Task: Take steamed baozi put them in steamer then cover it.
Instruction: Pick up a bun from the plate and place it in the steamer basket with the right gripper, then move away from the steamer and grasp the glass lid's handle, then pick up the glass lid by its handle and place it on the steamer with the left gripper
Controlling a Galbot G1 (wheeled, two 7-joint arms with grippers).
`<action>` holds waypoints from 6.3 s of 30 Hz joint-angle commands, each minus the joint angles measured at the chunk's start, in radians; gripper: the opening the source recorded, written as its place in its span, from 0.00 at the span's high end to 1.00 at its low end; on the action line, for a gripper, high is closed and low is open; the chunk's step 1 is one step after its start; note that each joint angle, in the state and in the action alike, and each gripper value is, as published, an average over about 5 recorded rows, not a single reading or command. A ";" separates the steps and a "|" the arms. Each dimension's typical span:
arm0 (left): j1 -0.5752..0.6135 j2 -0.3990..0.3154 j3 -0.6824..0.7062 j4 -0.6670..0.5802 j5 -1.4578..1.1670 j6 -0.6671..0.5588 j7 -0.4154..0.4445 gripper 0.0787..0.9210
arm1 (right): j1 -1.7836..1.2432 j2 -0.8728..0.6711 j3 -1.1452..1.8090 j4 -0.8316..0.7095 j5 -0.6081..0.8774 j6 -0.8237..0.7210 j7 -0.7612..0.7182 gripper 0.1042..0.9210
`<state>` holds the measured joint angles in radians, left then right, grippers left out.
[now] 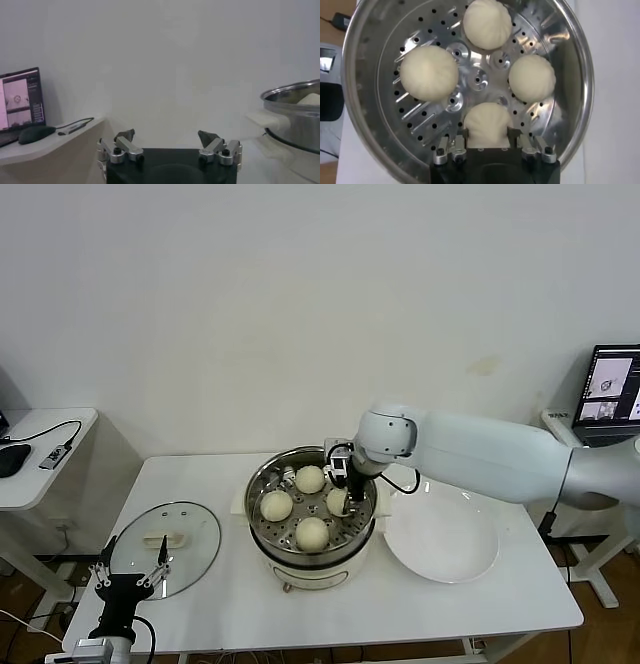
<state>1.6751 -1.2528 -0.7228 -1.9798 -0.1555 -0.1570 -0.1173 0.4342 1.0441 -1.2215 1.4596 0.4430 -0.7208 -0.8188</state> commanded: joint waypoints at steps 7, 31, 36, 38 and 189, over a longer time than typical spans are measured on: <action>-0.002 0.001 0.000 -0.004 0.001 -0.002 0.000 0.12 | 0.024 -0.145 0.129 0.139 0.021 0.021 0.017 0.14; -0.002 -0.025 0.033 -0.002 0.008 0.004 -0.020 0.12 | -1.444 -0.278 1.496 0.342 -0.170 0.815 0.731 0.12; -0.010 -0.043 0.047 0.016 0.082 0.017 -0.053 0.12 | -1.644 -0.047 1.790 0.391 -0.247 0.833 0.616 0.12; -0.010 -0.042 0.056 0.023 0.145 0.040 -0.080 0.12 | -1.701 0.035 1.877 0.417 -0.258 0.822 0.578 0.12; -0.422 0.443 0.423 -0.236 1.115 0.681 0.167 0.92 | -2.022 0.409 2.058 0.494 -0.447 0.656 0.660 0.12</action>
<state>1.4379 -0.9191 -0.6138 -2.0843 0.9572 0.3150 -0.0273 -1.6097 1.4304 0.8602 1.9596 0.0877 -0.0702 -0.1708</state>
